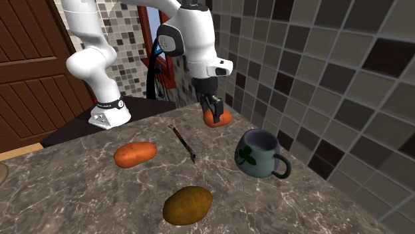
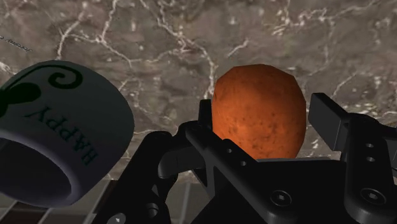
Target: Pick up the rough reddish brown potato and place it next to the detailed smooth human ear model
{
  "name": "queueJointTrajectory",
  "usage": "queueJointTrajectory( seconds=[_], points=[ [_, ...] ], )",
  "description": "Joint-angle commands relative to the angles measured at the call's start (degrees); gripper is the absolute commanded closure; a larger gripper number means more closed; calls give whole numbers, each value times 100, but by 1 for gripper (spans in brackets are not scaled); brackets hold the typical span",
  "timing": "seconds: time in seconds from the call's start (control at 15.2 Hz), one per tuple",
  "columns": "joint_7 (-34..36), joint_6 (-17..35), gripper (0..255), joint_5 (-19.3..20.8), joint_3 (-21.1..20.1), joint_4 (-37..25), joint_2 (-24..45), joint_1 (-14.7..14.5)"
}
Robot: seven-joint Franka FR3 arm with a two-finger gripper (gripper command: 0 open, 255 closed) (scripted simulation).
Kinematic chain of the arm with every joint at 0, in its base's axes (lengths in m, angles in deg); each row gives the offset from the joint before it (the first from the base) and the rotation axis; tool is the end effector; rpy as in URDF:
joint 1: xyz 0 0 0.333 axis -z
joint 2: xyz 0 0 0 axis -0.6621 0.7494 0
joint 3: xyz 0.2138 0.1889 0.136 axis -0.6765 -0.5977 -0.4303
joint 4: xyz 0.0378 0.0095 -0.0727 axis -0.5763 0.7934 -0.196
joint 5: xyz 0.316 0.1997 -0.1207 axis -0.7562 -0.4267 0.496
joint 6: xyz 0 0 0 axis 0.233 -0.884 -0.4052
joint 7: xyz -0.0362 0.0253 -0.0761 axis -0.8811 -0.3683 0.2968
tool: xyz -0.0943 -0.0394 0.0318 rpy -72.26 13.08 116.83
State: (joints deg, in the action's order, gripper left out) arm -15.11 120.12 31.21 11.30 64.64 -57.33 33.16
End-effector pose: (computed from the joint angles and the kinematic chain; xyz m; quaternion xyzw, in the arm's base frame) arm 0.5529 -0.1473 0.3718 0.9225 0.3798 0.0683 0.0082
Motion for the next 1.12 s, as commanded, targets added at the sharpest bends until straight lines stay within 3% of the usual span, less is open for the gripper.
queueJointTrajectory(
  seconds=[0.0, 1.06],
  points=[
    [65, -151, 255, 76, 12, -66, -98, -13],
    [370, -1295, 255, 438, 37, -768, -604, -49]
  ],
)
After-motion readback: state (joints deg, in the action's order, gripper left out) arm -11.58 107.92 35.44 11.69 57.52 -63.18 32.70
